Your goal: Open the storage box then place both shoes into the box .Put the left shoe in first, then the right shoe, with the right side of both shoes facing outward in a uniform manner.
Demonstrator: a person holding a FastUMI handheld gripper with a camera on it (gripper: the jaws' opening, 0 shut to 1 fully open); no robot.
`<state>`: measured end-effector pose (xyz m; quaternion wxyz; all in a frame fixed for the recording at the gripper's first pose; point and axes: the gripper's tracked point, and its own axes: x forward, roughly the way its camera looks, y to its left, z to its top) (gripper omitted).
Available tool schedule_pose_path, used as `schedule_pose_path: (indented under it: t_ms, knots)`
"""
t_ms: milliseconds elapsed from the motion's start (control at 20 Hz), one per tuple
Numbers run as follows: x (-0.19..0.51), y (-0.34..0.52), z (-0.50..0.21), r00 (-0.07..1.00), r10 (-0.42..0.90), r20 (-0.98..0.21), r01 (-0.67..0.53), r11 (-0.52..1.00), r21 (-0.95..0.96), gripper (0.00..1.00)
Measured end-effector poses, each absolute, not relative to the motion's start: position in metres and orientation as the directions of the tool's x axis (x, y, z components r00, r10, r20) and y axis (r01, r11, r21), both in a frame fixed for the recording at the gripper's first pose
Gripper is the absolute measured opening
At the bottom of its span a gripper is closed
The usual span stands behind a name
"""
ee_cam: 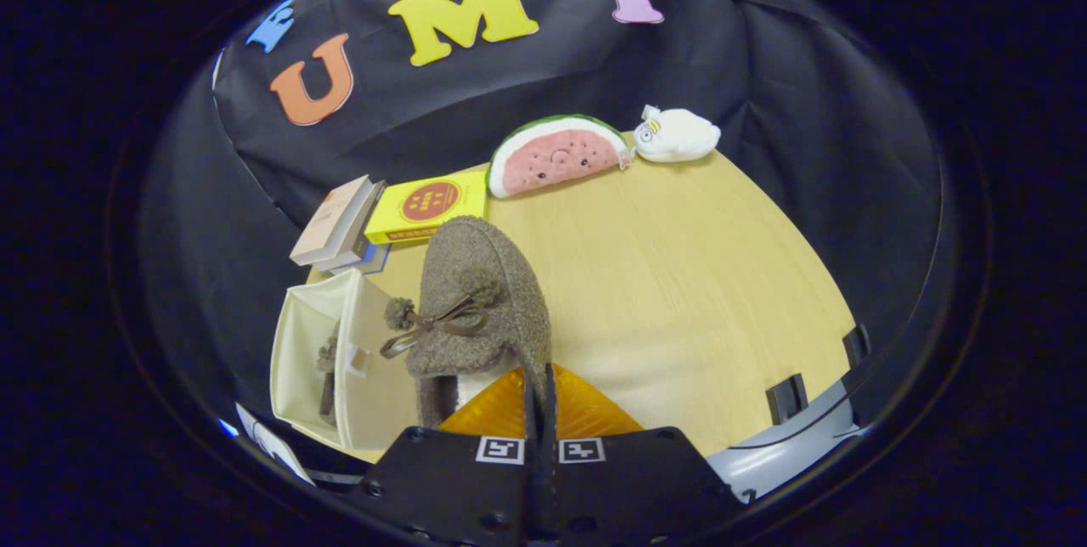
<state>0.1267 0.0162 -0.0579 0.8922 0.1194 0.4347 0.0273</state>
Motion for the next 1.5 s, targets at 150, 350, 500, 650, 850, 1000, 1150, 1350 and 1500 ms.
schedule_pose_path:
  t_ms: [150, 350, 500, 650, 850, 1000, 1150, 1350, 1500]
  knots:
    - [0.119, 0.060, -0.036, 0.627, 0.197, -0.754, 0.003, 0.967, 0.255, 0.00]
    - [0.113, 0.120, -0.018, 0.634, 0.229, -0.739, -0.064, 0.967, 0.246, 0.00]
    - [0.106, 0.169, -0.016, 0.617, 0.271, -0.739, -0.112, 0.959, 0.259, 0.00]
    - [0.105, 0.210, -0.021, 0.600, 0.311, -0.737, -0.133, 0.947, 0.292, 0.00]
    - [0.113, 0.243, -0.040, 0.613, 0.286, -0.736, -0.098, 0.952, 0.288, 0.00]
    - [0.121, 0.256, -0.056, 0.635, 0.246, -0.733, -0.053, 0.959, 0.277, 0.00]
    - [0.125, 0.260, -0.072, 0.652, 0.188, -0.734, -0.023, 0.973, 0.229, 0.00]
    - [0.121, 0.264, -0.090, 0.661, 0.136, -0.738, -0.006, 0.984, 0.176, 0.00]
    - [0.118, 0.263, -0.099, 0.667, 0.099, -0.738, 0.017, 0.989, 0.148, 0.00]
